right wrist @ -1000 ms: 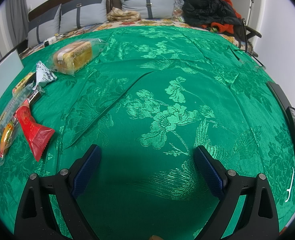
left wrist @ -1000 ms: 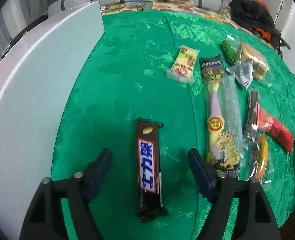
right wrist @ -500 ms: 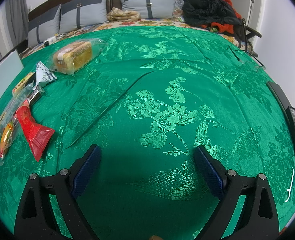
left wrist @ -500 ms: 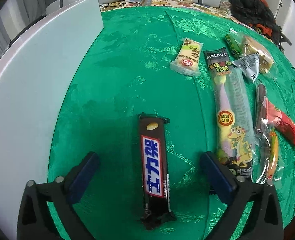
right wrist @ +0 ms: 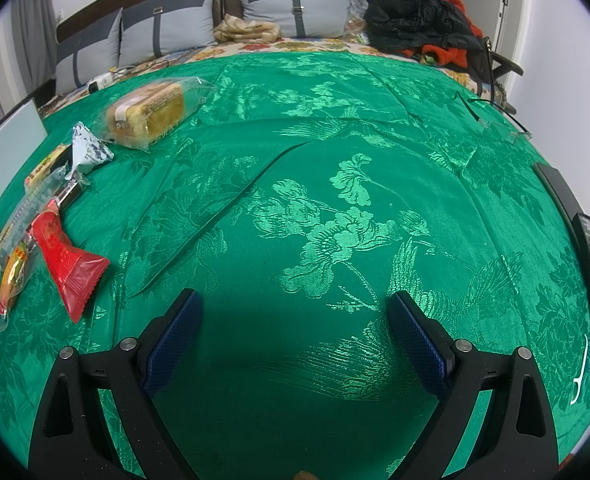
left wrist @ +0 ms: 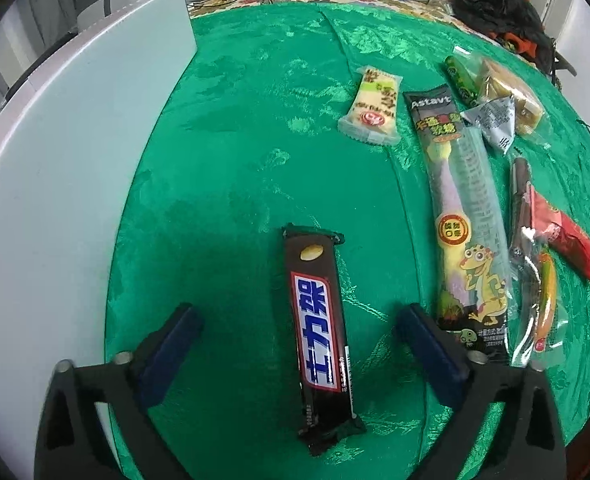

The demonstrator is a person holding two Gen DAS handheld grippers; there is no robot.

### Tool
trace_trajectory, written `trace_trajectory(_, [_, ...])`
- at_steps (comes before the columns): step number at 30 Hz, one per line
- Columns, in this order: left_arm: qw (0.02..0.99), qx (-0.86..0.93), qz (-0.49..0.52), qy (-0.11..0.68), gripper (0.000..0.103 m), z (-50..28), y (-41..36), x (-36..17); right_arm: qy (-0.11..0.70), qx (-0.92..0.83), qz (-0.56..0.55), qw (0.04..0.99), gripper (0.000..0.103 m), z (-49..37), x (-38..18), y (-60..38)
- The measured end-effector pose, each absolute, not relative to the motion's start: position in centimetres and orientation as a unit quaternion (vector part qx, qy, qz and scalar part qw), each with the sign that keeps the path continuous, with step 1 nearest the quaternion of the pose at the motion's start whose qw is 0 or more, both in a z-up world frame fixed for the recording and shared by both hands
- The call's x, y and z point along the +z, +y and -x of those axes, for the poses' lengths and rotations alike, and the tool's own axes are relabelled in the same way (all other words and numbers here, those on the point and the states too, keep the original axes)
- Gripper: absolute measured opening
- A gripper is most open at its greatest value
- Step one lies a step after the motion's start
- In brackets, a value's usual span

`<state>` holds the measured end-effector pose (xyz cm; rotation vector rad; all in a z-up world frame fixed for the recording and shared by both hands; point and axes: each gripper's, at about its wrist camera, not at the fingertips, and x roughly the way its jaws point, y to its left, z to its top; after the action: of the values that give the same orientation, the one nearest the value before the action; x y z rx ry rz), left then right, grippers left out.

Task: Organize snacks
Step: 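Close the left tool on the dark chocolate bar and lift it, then carry the chocolate bar to the box with left tool while right grasps red pack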

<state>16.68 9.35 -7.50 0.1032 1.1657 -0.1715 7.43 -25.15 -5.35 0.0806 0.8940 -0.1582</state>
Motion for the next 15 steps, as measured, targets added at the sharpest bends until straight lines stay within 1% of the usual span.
trace_trajectory(1, [0.831, -0.084, -0.049, 0.547, 0.089, -16.7, 9.3, -7.4, 0.432, -0.076, -0.039, 0.898, 0.097, -7.5, -5.4, -25.2])
trace_trajectory(3, [0.832, -0.091, -0.055, 0.544, 0.077, -16.5, 8.9, -7.2, 0.432, -0.076, -0.039, 0.898, 0.097, -7.4, -5.4, -25.1])
trace_trajectory(4, [0.833, -0.097, -0.060, 0.541, 0.073, -16.4, 8.5, -7.1, 0.432, -0.076, -0.039, 0.898, 0.097, -7.5, -5.4, -25.2])
trace_trajectory(5, [0.834, -0.103, -0.064, 0.539, 0.060, -16.3, 8.2, -6.9, 0.432, -0.076, -0.039, 0.898, 0.097, -7.5, -5.4, -25.2])
trace_trajectory(6, [0.834, -0.107, -0.068, 0.537, 0.032, -16.1, 7.9, -6.7, 0.432, -0.076, -0.040, 0.898, 0.097, -7.4, -5.3, -25.2])
trace_trajectory(7, [0.833, -0.106, -0.072, 0.538, 0.017, -16.1, 7.7, -6.4, 0.432, -0.074, -0.041, 0.898, 0.097, -7.5, -5.4, -25.2])
trace_trajectory(9, [0.832, -0.105, -0.064, 0.540, 0.017, -15.7, 7.7, -6.3, 0.449, -0.046, -0.046, 0.891, 0.096, -8.0, -4.9, -25.5])
trace_trajectory(10, [0.836, -0.105, -0.062, 0.536, 0.017, -15.4, 7.8, -6.2, 0.456, -0.022, -0.066, 0.887, 0.096, -8.3, -4.2, -25.6])
trace_trajectory(12, [0.840, -0.106, -0.055, 0.530, 0.017, -14.7, 8.1, -6.1, 0.442, 0.031, -0.105, 0.890, 0.096, -8.8, -2.1, -25.1])
trace_trajectory(14, [0.842, -0.109, -0.042, 0.527, 0.017, -14.2, 8.5, -6.0, 0.445, 0.098, -0.102, 0.884, 0.096, -10.1, -0.2, -22.7])
trace_trajectory(15, [0.843, -0.110, -0.036, 0.526, 0.017, -14.0, 8.6, -5.9, 0.460, 0.139, -0.077, 0.874, 0.096, -11.3, 0.5, -20.3])
